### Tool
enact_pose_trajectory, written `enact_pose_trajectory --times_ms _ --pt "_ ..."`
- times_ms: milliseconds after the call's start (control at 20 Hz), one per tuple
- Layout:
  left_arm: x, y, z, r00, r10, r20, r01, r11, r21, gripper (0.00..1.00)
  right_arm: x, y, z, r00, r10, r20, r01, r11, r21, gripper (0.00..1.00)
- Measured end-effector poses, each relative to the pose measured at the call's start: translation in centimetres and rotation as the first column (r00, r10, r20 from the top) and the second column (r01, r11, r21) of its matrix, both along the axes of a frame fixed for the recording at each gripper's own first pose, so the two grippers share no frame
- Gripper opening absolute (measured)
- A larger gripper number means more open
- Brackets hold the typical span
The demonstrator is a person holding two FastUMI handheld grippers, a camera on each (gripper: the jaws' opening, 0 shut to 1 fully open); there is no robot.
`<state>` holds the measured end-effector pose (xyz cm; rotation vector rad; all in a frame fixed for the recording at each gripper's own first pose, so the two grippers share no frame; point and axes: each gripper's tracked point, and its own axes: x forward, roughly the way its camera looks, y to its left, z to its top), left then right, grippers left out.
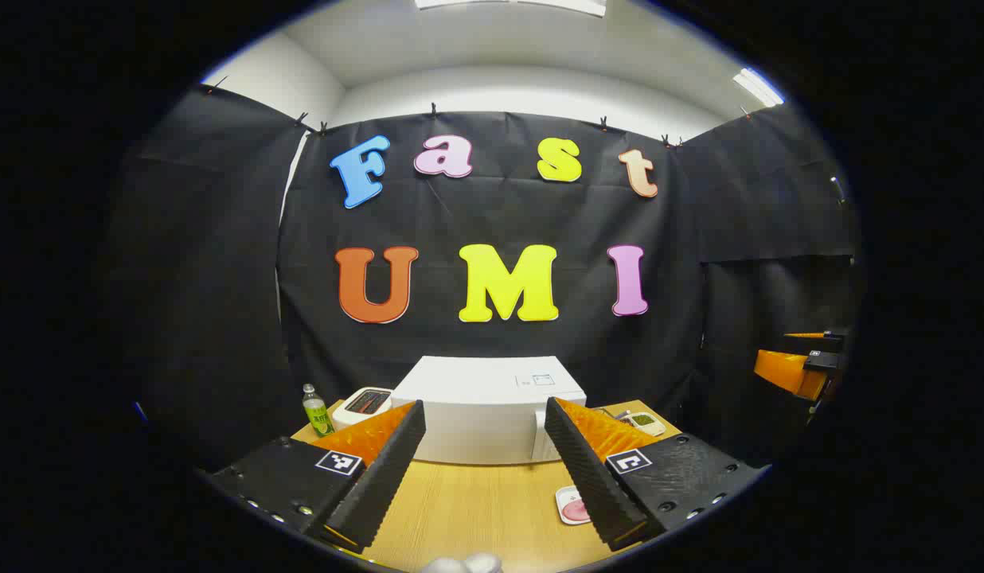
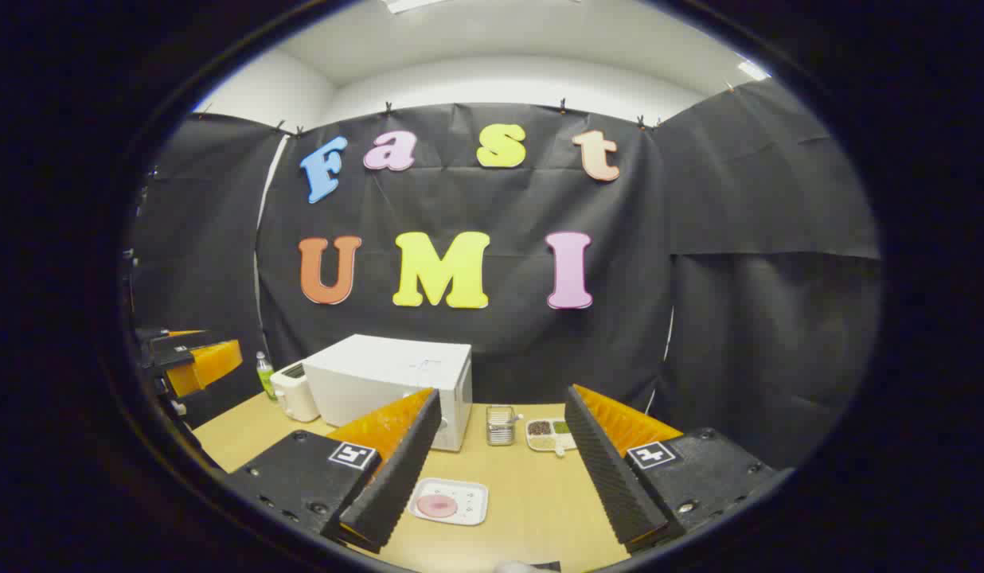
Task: Open the microwave oven with the left hand, put the food in, and close the microwave oven.
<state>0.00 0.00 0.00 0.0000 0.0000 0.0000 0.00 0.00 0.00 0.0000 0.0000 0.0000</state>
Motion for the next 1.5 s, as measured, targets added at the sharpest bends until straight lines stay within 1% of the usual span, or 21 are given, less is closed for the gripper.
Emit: enact_pose_trajectory --times_ms 450,750,900,1100,1300,1500 --pt "-0.1 2.5 -0.7 0.999 0.053 -0.006 -0.053 0.999 -0.013 0.95 1.2 2.2 -0.1 0.999 0.043 -0.021 -0.043 0.999 -0.010 0.99" --pt "1.0 2.3 -0.7 0.999 0.041 0.006 -0.041 0.999 0.006 0.95 2.1 2.3 0.4 0.999 0.045 -0.011 -0.045 0.999 -0.016 0.99" --pt "2.4 1.3 -1.5 1.000 0.011 0.008 -0.011 1.000 -0.005 0.95 2.4 1.9 0.9 0.999 0.037 -0.004 -0.037 0.999 -0.015 0.99" --pt "6.2 -0.4 -3.5 1.000 -0.010 0.026 0.009 1.000 0.026 0.95 2.7 -0.1 1.4 1.000 0.002 -0.009 -0.002 1.000 -0.018 1.00" --pt "11.0 -4.7 -7.8 0.998 -0.068 0.010 0.068 0.998 0.009 0.94 2.9 -2.5 2.0 0.999 -0.036 -0.025 0.036 0.999 -0.006 1.00" --pt "16.4 -9.2 -14.0 0.990 -0.123 -0.069 0.121 0.992 -0.022 0.94 2.2 -5.3 2.4 0.994 -0.097 -0.045 0.096 0.995 -0.022 1.00"
